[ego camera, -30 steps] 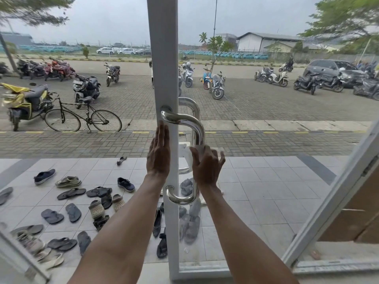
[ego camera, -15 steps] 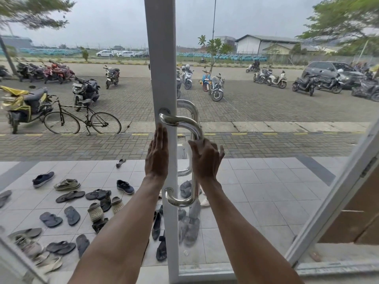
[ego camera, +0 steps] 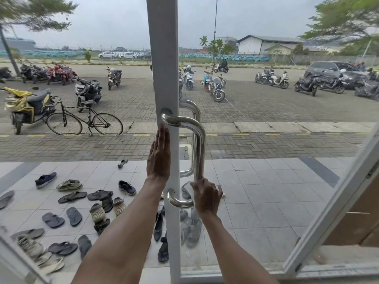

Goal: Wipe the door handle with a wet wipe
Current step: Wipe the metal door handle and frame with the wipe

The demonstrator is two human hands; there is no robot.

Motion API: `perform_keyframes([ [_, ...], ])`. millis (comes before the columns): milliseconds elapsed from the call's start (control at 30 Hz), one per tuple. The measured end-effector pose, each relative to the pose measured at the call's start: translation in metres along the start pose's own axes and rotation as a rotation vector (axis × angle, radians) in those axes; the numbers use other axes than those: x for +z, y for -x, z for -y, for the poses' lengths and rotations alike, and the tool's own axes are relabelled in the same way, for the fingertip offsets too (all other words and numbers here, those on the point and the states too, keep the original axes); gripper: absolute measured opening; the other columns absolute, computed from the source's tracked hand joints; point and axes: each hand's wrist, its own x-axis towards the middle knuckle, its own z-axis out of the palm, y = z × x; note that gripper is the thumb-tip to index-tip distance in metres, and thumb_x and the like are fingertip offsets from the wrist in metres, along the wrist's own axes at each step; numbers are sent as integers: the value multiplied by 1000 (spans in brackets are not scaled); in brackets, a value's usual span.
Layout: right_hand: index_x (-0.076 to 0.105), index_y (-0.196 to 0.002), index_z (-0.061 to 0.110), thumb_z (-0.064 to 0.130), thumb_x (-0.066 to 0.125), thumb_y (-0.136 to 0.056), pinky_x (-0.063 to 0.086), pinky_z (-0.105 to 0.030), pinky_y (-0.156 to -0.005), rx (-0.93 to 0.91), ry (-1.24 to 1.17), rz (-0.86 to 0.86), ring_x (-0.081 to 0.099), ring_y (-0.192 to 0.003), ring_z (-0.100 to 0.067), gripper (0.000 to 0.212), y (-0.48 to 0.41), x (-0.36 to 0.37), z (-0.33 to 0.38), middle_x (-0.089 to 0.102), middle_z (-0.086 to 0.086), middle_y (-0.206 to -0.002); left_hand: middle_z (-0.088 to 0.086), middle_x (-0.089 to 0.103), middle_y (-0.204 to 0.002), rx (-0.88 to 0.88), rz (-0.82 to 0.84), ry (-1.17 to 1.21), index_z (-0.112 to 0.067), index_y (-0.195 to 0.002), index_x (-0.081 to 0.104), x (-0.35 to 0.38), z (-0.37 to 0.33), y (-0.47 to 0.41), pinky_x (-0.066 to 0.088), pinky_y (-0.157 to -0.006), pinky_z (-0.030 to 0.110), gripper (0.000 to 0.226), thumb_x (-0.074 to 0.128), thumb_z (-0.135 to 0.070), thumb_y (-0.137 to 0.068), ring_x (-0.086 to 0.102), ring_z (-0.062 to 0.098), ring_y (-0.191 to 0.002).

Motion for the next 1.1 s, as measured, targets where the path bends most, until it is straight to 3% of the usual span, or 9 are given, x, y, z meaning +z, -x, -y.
perform_keyframes([
  [133,73,-84,15,36,76,-85,36,-56,-110,-22,-41,-5,69,-99,-29,21,-11,-18,15,77,-6,-90,4,-8,-166,9,8,-5,-7,-158,4,-2,1,0,24,-123,34,99,46,29,-76,6,20,-153],
  [233,73,-90,14,40,74,-87,40,-55,-106,-130,-190,-167,69,-95,-27,25,-33,-38,45,77,-6,-90,4,-6,-166,8,-2,3,-7,-158,4,-3,-1,0,25,-122,35,96,46,27,-79,7,20,-153],
  [367,74,-102,15,51,63,-91,33,-53,-116,-221,-206,-262,69,-103,-21,40,-58,-45,62,77,-5,-99,4,-2,-166,2,-11,41,-7,-158,5,-4,-1,1,31,-120,38,99,51,27,-77,9,21,-153],
  [567,73,-110,8,56,58,-89,31,-53,-118,-122,-133,-158,69,-110,-21,55,-19,-3,9,77,-7,-109,6,-5,-166,12,-2,13,-6,-157,5,0,1,0,27,-122,36,100,50,27,-75,5,20,-154],
  [767,73,-98,23,46,66,-90,32,-47,-114,54,85,120,68,-105,-21,25,12,23,-36,77,2,-102,4,-9,-166,15,4,-1,-9,-158,1,4,4,0,26,-122,35,103,51,27,-75,3,19,-154],
  [900,72,-95,18,41,72,-86,35,-47,-112,45,55,83,68,-99,-22,24,1,12,-18,77,-2,-95,2,-10,-166,14,10,-6,-9,-158,1,3,5,0,26,-122,34,106,54,26,-74,3,18,-154],
  [1000,71,-91,15,29,80,-81,50,-38,-95,-46,-179,-13,70,-82,-17,20,-18,-6,7,77,1,-87,3,-7,-166,6,2,4,-8,-158,3,2,4,1,27,-121,34,104,56,25,-75,4,18,-154],
  [1100,71,-90,11,19,83,-79,49,-14,-67,-65,-410,158,59,-66,5,18,-41,-21,16,68,9,-75,5,-4,-166,7,-9,10,-7,-158,5,2,1,1,31,-119,35,101,57,23,-76,6,20,-154],
])
